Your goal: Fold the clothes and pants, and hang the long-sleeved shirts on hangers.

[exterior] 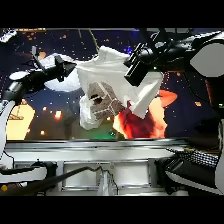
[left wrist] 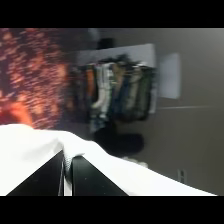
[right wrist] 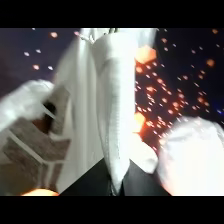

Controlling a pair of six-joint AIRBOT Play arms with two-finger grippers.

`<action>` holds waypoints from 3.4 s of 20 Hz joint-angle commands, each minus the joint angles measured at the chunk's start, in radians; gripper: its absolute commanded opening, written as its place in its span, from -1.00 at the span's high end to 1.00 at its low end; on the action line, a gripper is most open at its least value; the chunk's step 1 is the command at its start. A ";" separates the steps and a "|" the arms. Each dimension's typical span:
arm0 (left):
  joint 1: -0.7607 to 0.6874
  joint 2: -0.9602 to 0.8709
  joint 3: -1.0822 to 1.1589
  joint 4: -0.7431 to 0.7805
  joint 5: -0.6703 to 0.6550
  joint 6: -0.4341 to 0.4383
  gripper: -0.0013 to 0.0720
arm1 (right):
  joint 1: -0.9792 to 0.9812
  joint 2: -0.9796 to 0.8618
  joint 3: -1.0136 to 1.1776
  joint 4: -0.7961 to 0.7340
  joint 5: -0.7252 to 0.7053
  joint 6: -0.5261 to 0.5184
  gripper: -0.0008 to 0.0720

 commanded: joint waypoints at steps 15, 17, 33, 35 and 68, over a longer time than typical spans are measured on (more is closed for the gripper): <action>-0.212 0.253 -0.002 0.067 -0.352 0.137 -0.03 | -0.022 0.029 0.045 -0.335 -0.340 0.141 0.92; -0.212 0.269 -0.002 0.068 -0.357 0.137 -0.01 | -0.055 0.060 0.045 -0.385 -0.339 0.193 0.92; -0.207 0.466 -0.002 0.303 -0.341 0.083 0.00 | -0.808 0.208 0.140 -0.642 -0.342 0.787 0.92; -0.207 0.466 -0.002 0.303 -0.326 0.083 -0.01 | -0.869 0.208 0.177 -0.665 -0.343 0.788 0.92; -0.207 0.466 -0.003 0.351 -0.330 0.061 0.00 | -1.459 0.206 0.204 -0.619 -0.365 0.914 -0.31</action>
